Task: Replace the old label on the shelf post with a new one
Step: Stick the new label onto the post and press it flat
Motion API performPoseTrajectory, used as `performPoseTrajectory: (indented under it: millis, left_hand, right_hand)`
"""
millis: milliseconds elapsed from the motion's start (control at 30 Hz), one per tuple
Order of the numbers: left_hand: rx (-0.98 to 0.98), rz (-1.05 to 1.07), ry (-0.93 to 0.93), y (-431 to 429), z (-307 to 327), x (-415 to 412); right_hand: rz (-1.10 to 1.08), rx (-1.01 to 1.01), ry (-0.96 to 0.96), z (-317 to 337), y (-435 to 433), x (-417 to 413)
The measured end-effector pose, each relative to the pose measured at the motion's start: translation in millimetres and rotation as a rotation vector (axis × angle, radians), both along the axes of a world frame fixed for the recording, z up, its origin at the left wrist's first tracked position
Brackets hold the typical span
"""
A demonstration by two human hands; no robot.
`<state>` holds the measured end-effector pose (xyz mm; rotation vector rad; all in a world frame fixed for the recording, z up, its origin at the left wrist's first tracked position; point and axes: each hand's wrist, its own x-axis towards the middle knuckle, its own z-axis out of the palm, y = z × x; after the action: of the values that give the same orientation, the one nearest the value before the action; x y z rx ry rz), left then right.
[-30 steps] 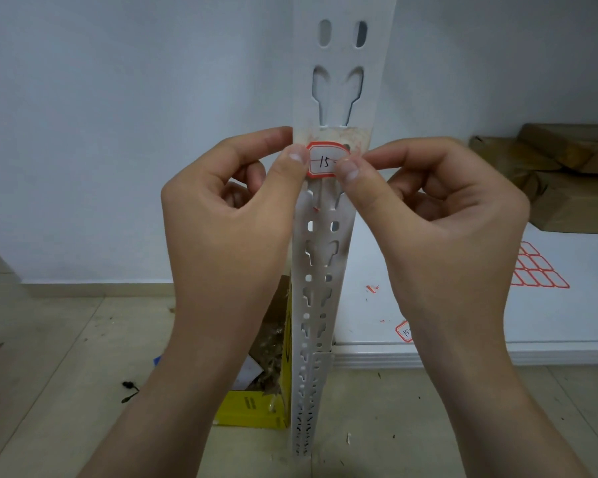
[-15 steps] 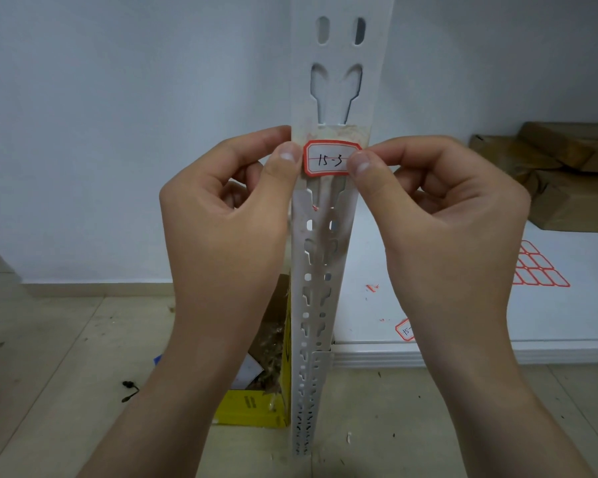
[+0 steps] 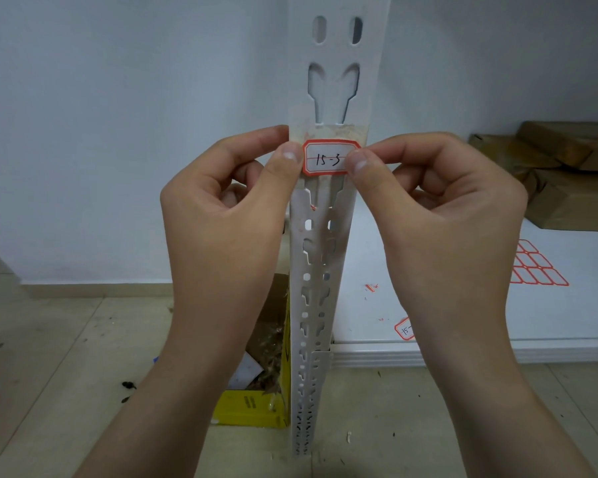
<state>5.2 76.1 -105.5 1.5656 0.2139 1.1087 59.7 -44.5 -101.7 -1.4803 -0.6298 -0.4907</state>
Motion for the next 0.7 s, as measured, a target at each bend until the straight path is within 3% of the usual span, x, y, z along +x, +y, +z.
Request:
performPoseTrajectory:
  millis: [167, 367, 700]
  left_hand:
    - [-0.015, -0.012, -0.021, 2, -1, 0]
    - [0.139, 0.054, -0.031, -3, -1, 3]
    - [0.214, 0.084, -0.005, 10, 3, 3]
  right_hand:
    - [0.007, 0.011, 0.033, 1, 1, -1]
    - [-0.003, -0.004, 0.056, 2, 5, -3]
    - [0.006, -0.023, 0.070, 4, 6, 0]
